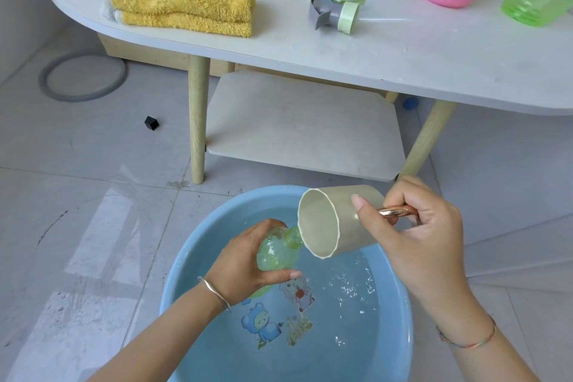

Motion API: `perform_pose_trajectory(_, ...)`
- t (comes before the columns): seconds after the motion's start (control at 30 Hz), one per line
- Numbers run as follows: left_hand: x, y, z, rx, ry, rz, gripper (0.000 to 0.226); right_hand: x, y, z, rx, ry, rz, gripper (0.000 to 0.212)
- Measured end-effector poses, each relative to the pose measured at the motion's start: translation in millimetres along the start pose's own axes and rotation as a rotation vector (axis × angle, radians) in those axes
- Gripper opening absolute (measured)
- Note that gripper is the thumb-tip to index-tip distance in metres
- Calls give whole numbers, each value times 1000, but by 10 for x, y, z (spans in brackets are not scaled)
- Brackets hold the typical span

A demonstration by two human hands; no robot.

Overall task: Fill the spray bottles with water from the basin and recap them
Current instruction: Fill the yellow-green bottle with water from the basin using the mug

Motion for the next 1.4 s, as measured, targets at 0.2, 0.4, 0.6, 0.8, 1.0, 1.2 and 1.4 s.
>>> perform_pose_trajectory(0.2,-7,5,-6,1,-4,3,74,-31,19,43,50,-38,27,44)
perform_pose_trajectory(0.4,-3,-1,-11,-1,-5,2,74,-59,31,100,125,-78,66,41)
perform_pose_trajectory(0.6,-3,0,-9,8,-9,5,73,-70,41,155,171,-112,75,42)
perform_pose_trajectory(0.8,-13,-1,8,10,-28,2,72,-92,40,211,204,-141,90,44)
perform_pose_trajectory(1.0,-23,3,6,13,-39,7,75,-117,39,243,238,-150,105,44)
perform_pose_trajectory(1.2,-29,2,15,20,-53,7,73,-124,32,262,268,-156,113,45)
perform_pose_trajectory(1.4,-44,-8,27,26,-50,7,75,-160,14,332,334,-180,127,45)
Point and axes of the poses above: each hand's wrist, its own y-axis towards the middle knuckle, its own x-axis out of the back of the hand, z = x × y, the point moved 4 cm from there along y, towards the middle knuckle, and after that the axes turned 12 degrees about y, right-handed, at the moved point
